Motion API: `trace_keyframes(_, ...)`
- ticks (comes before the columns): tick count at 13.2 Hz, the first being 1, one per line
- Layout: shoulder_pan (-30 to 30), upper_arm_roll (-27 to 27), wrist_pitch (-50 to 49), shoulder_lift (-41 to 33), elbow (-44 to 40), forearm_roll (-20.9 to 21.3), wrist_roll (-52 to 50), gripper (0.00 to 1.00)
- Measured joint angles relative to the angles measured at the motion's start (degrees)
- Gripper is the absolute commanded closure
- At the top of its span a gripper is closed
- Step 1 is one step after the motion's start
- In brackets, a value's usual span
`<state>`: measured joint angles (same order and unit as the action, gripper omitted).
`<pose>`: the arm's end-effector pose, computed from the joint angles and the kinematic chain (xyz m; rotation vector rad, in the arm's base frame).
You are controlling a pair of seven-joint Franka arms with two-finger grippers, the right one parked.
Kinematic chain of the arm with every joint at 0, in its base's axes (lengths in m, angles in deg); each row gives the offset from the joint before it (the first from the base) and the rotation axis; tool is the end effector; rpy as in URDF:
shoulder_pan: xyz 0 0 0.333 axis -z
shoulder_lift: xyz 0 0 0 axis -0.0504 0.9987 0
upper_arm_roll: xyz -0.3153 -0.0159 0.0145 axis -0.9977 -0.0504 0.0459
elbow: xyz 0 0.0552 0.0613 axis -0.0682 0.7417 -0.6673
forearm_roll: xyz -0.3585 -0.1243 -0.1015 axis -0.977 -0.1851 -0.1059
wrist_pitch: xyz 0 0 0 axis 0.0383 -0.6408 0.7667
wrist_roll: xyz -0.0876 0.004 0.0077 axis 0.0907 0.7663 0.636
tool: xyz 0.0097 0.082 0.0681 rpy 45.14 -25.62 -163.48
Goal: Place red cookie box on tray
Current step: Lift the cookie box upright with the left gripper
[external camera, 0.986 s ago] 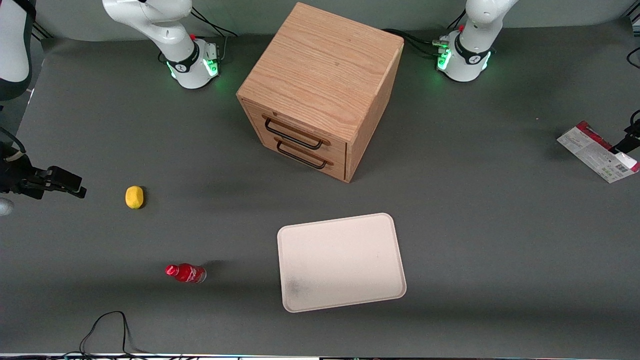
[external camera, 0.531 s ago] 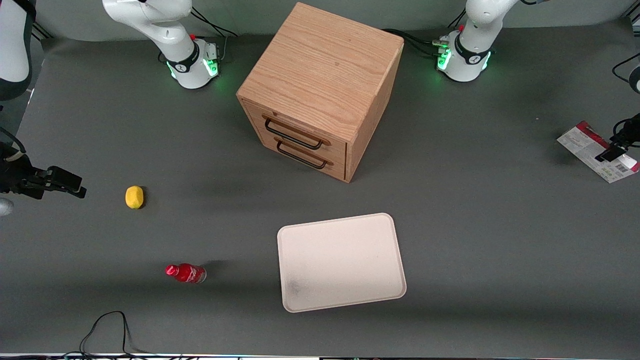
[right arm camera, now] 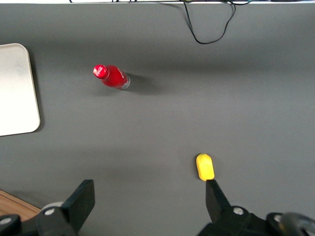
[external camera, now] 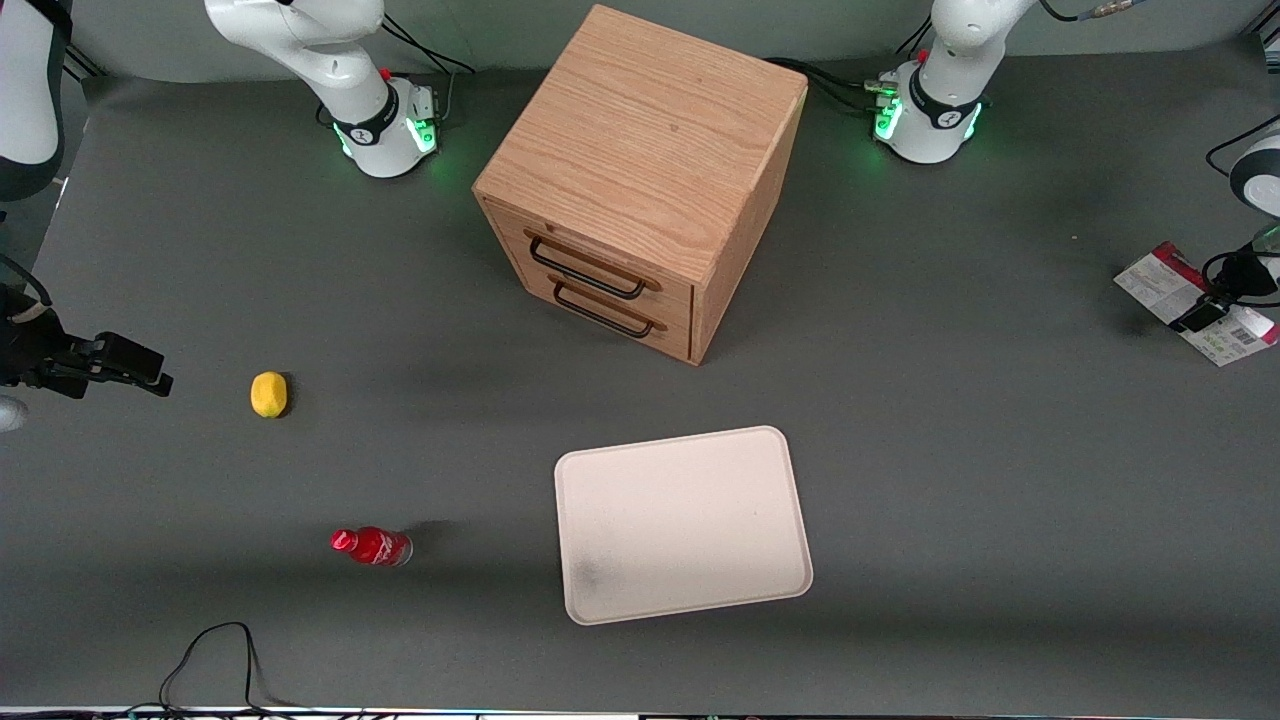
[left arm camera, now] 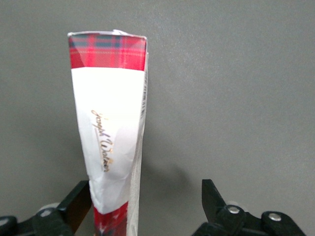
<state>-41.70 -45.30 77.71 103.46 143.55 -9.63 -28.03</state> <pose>0.4011 0.3514 0.2293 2.9117 1.1458 0.0785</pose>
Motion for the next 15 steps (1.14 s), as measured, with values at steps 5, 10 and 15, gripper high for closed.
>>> trace_keyframes(5, -0.1, 0.4, -2.1, -0.5, -0.5, 0.0, 1.3, 1.0)
trace_keyframes(10, -0.1, 0.4, -2.5, -1.0, -0.6, 0.0, 1.4, 1.0)
trace_keyframes(15, 0.2, 0.0, -17.4, -6.8, -5.4, 1.0, 1.7, 1.0)
